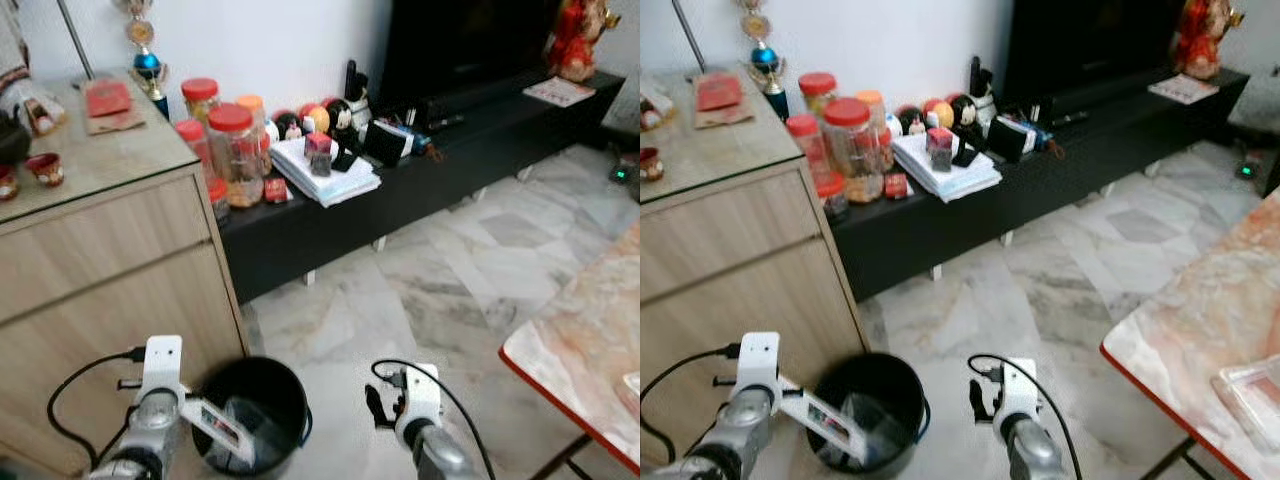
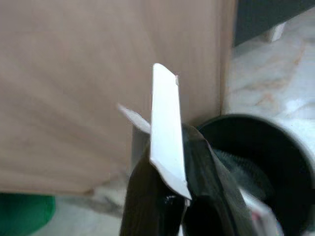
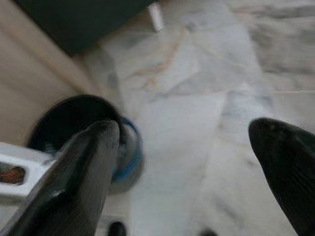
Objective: Picking trash to rubbish bin
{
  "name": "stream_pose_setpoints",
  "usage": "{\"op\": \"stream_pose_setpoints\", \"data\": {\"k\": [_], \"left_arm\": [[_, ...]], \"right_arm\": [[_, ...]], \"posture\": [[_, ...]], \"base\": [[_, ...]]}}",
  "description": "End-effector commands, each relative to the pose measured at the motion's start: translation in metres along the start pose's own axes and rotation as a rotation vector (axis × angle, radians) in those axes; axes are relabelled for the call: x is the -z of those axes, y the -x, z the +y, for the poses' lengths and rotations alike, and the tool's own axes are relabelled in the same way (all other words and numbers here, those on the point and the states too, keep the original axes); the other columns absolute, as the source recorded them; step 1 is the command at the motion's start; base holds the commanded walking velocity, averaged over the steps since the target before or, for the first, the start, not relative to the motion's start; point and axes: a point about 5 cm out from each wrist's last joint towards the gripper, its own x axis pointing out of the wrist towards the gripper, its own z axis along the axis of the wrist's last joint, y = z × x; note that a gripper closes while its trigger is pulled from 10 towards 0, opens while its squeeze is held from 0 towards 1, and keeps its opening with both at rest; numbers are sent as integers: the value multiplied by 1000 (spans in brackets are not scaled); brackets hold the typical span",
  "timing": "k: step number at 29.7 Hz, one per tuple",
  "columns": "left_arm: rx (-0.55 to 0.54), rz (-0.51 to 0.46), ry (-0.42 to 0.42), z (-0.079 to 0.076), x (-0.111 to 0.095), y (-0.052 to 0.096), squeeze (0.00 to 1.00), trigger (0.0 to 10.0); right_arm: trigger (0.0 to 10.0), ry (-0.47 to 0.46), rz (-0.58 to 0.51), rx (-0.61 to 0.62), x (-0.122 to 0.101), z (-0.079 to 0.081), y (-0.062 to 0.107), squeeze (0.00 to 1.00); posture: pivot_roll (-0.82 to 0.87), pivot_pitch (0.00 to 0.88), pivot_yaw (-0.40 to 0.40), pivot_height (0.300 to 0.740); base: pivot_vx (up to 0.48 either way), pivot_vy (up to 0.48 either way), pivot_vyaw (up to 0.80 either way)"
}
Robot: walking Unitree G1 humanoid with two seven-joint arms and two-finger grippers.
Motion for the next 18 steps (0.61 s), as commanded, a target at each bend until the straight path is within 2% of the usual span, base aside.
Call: {"op": "stream_pose_setpoints", "data": {"k": [1, 4, 13, 15, 18], "left_arm": [[4, -2, 14, -3, 0, 1, 0, 10000], [6, -5, 16, -4, -1, 0, 0, 10000], [9, -5, 13, -5, -1, 0, 0, 10000], [9, -8, 15, -5, -1, 1, 0, 10000], [24, -11, 18, -8, -1, 1, 0, 10000]], "right_arm": [[10000, 4, -3, 9, -1, -3, 0, 0], [10000, 1, -3, 10, -2, -3, 0, 0], [10000, 1, -1, 3, -2, -3, 0, 0], [10000, 8, -4, 1, -2, -3, 0, 0], [10000, 0, -5, 1, -2, -3, 0, 0]], "posture": [[17, 0, -8, 740], [17, 0, -8, 740], [15, 0, -10, 740], [16, 0, -12, 740], [17, 0, -12, 740]], "base": [[330, 0, 444], [326, 0, 423], [328, 0, 0], [313, 0, 547], [0, 0, 679]]}}
